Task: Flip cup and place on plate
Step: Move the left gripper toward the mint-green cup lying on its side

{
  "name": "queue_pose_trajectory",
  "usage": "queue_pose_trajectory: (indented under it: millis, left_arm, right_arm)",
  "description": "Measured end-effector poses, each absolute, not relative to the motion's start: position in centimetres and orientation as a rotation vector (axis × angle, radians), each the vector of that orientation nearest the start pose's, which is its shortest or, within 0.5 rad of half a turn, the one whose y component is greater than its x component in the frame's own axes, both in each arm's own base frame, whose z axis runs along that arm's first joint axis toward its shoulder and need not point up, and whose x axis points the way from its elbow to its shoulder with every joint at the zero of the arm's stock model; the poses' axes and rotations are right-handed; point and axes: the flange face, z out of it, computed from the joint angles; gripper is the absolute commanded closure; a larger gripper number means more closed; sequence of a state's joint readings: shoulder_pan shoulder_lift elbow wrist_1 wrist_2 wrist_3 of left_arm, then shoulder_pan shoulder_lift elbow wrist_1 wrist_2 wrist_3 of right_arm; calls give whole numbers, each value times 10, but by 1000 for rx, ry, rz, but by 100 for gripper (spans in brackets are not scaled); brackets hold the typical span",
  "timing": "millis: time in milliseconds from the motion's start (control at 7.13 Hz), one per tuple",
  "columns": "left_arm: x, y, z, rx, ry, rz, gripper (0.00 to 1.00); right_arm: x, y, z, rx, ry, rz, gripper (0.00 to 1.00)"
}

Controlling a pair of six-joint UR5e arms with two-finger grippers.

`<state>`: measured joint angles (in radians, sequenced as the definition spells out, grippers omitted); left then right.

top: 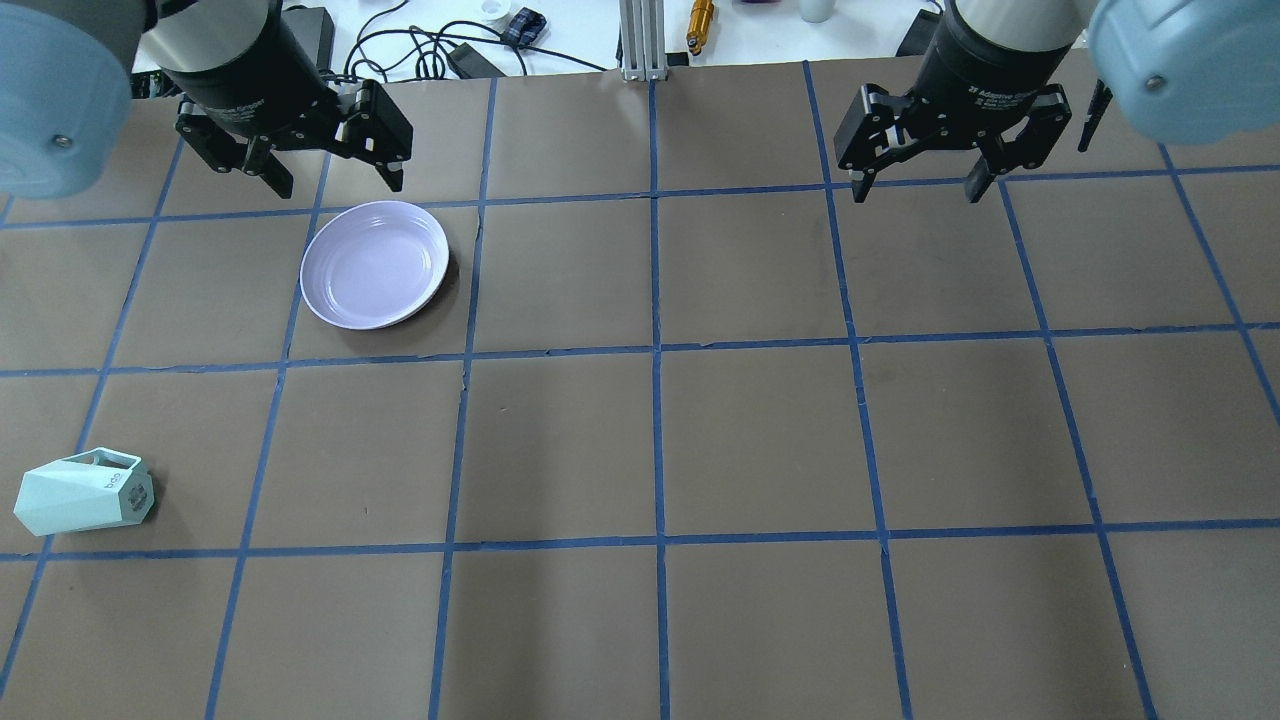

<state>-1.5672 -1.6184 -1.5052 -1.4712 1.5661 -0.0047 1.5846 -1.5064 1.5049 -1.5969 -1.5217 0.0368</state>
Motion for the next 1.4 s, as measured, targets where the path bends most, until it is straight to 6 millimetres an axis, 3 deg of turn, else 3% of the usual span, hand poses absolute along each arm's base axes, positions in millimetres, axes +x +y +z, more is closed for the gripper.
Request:
queue_pose_trajectory:
  millis: [981, 1402]
  left_arm:
    - [-129, -523, 509, -20, 3143, -190, 0]
    - [-103, -524, 509, -82, 3147, -159, 0]
  right_arm:
    - [145, -520, 491, 35, 3091, -41, 0]
    - [145, -520, 491, 35, 3091, -41, 0]
